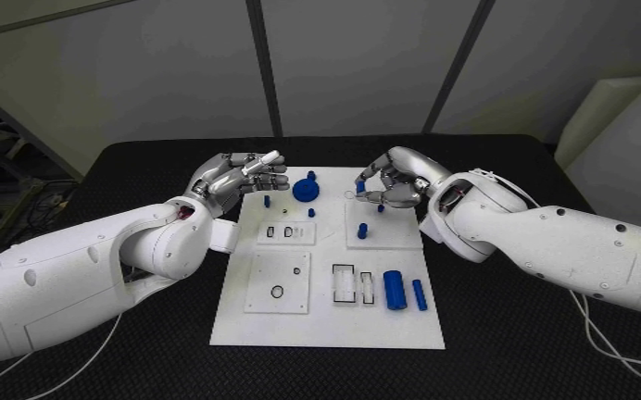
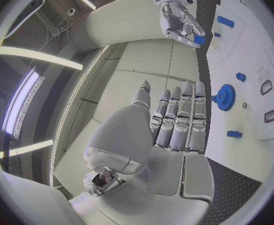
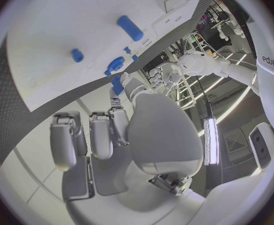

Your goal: Assemble the parts on the task board

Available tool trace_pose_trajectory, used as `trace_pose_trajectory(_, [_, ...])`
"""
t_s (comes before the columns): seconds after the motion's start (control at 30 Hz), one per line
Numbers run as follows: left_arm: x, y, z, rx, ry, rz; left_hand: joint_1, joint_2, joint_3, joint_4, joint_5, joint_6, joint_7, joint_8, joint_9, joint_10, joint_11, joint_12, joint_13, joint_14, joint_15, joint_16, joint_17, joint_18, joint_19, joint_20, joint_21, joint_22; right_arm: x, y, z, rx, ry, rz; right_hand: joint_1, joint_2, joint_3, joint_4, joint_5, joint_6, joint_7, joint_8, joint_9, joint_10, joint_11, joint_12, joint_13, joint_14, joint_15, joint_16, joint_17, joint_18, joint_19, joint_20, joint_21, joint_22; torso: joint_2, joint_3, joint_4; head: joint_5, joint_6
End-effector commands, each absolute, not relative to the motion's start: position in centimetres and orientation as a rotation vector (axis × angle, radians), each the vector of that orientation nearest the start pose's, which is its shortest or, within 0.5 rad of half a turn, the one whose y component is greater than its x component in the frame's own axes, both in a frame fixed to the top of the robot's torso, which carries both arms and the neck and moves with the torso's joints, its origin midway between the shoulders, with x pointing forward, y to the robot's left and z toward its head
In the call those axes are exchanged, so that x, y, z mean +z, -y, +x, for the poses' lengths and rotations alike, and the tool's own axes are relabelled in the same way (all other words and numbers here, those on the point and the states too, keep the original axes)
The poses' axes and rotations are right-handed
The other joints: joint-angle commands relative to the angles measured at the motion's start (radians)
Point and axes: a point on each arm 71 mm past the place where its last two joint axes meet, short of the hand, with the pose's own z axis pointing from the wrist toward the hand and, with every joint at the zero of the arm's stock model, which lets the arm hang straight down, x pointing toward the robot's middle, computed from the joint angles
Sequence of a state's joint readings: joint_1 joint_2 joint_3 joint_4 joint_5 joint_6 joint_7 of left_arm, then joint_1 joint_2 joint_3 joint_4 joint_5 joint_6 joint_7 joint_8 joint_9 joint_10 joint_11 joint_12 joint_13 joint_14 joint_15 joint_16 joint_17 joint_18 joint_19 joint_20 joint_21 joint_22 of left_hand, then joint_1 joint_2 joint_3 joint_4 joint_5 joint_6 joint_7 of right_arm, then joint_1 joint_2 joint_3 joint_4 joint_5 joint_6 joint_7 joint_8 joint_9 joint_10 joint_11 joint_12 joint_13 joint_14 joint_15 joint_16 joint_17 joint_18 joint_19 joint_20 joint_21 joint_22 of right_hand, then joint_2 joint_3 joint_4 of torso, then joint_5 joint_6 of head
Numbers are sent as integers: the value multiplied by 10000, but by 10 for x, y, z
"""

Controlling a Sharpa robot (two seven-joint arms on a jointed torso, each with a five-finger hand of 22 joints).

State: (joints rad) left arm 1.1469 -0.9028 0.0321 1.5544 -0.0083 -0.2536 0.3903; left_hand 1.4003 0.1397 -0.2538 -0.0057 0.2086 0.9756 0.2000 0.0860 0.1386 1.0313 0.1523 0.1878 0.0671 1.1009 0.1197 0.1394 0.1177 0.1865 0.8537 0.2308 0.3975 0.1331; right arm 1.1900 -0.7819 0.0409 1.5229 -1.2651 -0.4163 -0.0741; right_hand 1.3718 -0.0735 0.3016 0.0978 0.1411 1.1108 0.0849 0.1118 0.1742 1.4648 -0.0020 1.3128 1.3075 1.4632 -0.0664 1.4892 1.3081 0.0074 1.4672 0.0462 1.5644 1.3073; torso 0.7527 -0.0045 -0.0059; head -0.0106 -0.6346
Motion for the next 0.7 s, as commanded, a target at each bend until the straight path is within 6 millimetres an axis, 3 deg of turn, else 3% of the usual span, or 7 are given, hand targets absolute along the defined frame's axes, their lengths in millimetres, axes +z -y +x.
trace_pose_trajectory(0.03, [-174,-228,485,-16052,-13869,-11328,-28,102,-33,-44,-44,54,4,-69,-10,68,18,-36,-5,-70,16,-62,-10,-56,-60,-18,-56,-13,-151,154,493,7926,-15528,431,22,136,71,-56,-7,129,-116,-48,137,-18,-38,-70,851,748,-59,-1,1167,-74,1036,-48,64,2634,-120,-43,27,72,-55])
trace_pose_trajectory(0.23, [-174,-228,487,-16087,-13832,-11298,-3,174,-31,-79,-58,96,-29,-67,-2,103,-3,-42,0,-54,10,-81,-5,-48,-53,-16,-60,-24,-152,117,493,7936,-15527,80,33,173,95,-82,-11,128,-113,-64,142,-35,-36,-103,832,744,-58,-9,1154,-74,1036,-48,64,2634,-197,-101,78,172,-167])
trace_pose_trajectory(0.33, [-174,-228,487,-16062,-13806,-11299,6,200,-32,-93,-63,113,-40,-67,1,118,-12,-43,2,-46,6,-87,-3,-46,-49,-16,-61,-29,-153,102,492,7954,-15582,-92,31,173,96,-92,-14,119,-107,-75,142,-38,-33,-110,828,740,-57,-19,1138,-74,1036,-48,64,2634,-219,-111,97,213,-186])
trace_pose_trajectory(0.57, [-174,-228,489,-15944,-13718,-11339,8,204,-34,-97,-65,116,-42,-67,2,122,-14,-44,3,-47,6,-91,-3,-45,-49,-15,-62,-30,-166,68,485,7817,-15981,-828,17,168,99,-133,-25,71,-80,-126,140,-53,-14,-136,815,733,-48,-37,1111,-74,1036,-45,64,2634,-223,-116,101,343,-257])
trace_pose_trajectory(0.7, [-174,-229,490,-15863,-13614,-11392,11,206,-38,-104,-68,121,-44,-68,3,128,-16,-44,3,-54,7,-98,-4,-46,-52,-15,-65,-33,-174,56,484,7708,-16171,-1168,11,166,98,-138,-27,65,-76,-133,140,-57,-11,-145,810,731,-46,-41,1105,-74,1036,-44,64,2634,-206,-97,92,406,-273])
